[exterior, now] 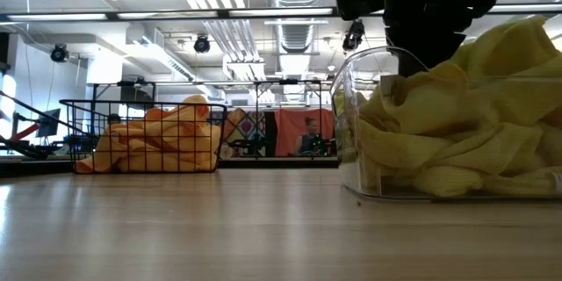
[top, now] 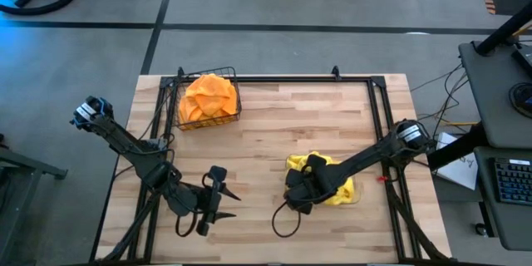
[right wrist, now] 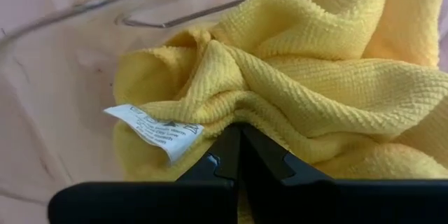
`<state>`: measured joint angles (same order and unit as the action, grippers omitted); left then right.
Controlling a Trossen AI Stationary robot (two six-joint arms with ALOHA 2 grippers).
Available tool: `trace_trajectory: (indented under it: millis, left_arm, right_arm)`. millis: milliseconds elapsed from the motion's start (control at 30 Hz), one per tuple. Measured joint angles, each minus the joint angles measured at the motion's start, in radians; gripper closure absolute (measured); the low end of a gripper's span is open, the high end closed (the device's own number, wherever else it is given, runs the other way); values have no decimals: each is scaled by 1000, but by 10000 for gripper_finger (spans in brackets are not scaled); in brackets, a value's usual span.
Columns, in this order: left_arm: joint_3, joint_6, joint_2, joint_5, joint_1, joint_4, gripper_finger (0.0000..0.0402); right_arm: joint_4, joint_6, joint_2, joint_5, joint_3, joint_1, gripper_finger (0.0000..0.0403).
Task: Sort microfiber towel by color & place in baskets
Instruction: Put the yellow towel into the transparent bin, then return to Home Position
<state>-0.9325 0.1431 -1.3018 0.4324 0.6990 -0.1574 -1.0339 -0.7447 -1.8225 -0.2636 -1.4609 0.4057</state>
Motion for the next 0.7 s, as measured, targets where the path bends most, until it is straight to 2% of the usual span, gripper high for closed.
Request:
trace_trajectory:
  millis: [200,333,400,467,600,700]
  left_arm:
    - [2,-61,29,74,17,-58,206]
    - [60,-136,135,217,86,-59,213]
    - [154,-168,216,261,120,8,219]
    - [264,-198,307,262,133,133,226]
    - [470,-268,475,266,115,366,242]
    - [555,-316,588,266,91,443,252]
  right_arm:
    - [-43,18,46,-50,-2,14,394]
    - [19,140,121,-228,13,60,394]
    - [130,249,169,-286,46,82,394]
    - [316,386,231,-291,106,91,394]
    - [692,653,356,-201,258,64,394]
    - [873,749,450,-114,361,29,394]
